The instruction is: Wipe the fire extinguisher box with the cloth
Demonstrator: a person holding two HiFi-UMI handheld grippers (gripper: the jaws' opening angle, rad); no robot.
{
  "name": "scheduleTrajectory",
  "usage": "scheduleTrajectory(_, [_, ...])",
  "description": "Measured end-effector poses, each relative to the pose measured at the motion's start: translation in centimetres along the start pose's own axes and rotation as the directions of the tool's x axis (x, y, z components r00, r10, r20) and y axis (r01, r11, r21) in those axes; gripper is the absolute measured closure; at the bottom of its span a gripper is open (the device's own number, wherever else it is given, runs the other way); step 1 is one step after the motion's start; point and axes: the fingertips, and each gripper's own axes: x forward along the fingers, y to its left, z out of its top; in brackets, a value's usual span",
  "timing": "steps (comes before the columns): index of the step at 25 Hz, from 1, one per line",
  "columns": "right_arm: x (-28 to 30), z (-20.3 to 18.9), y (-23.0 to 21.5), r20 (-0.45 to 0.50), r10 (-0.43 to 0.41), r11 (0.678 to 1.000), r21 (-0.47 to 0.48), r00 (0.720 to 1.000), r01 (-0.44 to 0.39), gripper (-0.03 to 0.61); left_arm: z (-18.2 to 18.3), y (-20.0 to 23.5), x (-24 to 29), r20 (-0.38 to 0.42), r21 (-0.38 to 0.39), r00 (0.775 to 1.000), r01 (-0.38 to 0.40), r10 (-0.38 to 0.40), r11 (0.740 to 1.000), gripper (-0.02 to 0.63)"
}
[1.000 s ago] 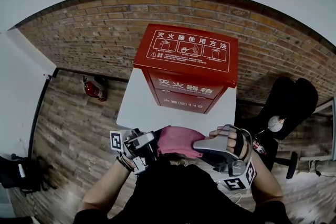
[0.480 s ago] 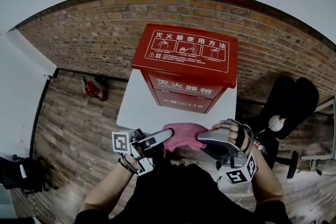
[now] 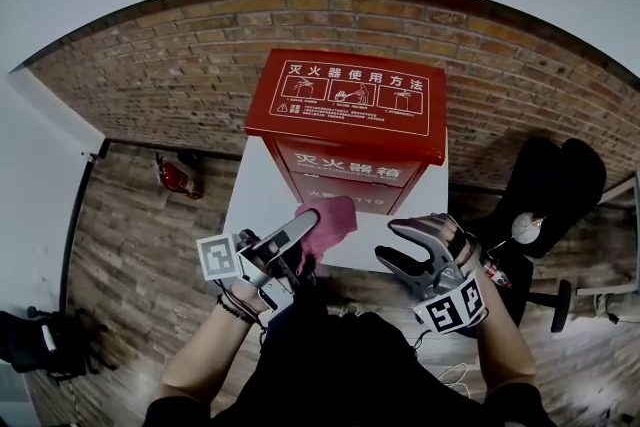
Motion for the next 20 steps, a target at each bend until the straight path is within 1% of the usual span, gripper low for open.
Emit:
scheduleTrajectory(3, [1.0, 0.7, -1.0, -0.054, -0.082, 0.996, 0.029, 0.995, 0.084, 0.33, 1.3, -0.3, 0.5, 0.042, -0.011, 0.999, -0.021, 0.022, 1.0, 0.548])
scheduleTrajectory(6, [3.0, 2.0, -1.3, -0.073, -0.138, 0.983, 0.109, 0.988, 0.145, 0.31, 1.9, -0.6, 1.3, 0.069, -0.017, 0.997, -0.039, 0.04, 0.999, 0.546])
scheduleTrajectory(8, [4.2, 2.6, -1.3, -0.078, -0.17, 0.968, 0.172, 0.982, 0.181, 0.307, 1.9, -0.6, 1.9, 0.071, -0.021, 0.996, -0.055, 0.056, 0.998, 0.548])
scheduleTrajectory(10, [5.0, 3.0, -1.5, -0.082, -0.21, 0.954, 0.201, 0.974, 0.223, 0.307, 1.7, -0.6, 2.2, 0.056, -0.022, 0.996, -0.074, 0.075, 0.997, 0.548])
scheduleTrajectory(13, [6.0, 3.5, -1.7, -0.086, -0.255, 0.95, 0.163, 0.963, 0.266, 0.307, 1.1, -0.8, 2.4, 0.024, -0.024, 0.996, -0.088, 0.088, 0.996, 0.546])
scheduleTrajectory(16, [6.4, 3.9, -1.7, -0.084, -0.293, 0.947, 0.114, 0.952, 0.301, 0.31, 0.7, -0.7, 2.2, 0.012, -0.033, 0.995, -0.094, 0.095, 0.995, 0.548])
scheduleTrajectory(18, [6.3, 4.3, -1.7, -0.08, -0.316, 0.94, 0.106, 0.946, 0.323, 0.338, 0.5, -0.6, 1.8, 0.012, -0.039, 0.995, -0.101, 0.102, 0.994, 0.548])
scheduleTrajectory(20, [6.0, 4.6, -1.9, -0.076, -0.338, 0.931, 0.115, 0.938, 0.345, 0.441, 0.5, -0.5, 1.4, 0.013, -0.046, 0.995, -0.103, 0.103, 0.994, 0.548])
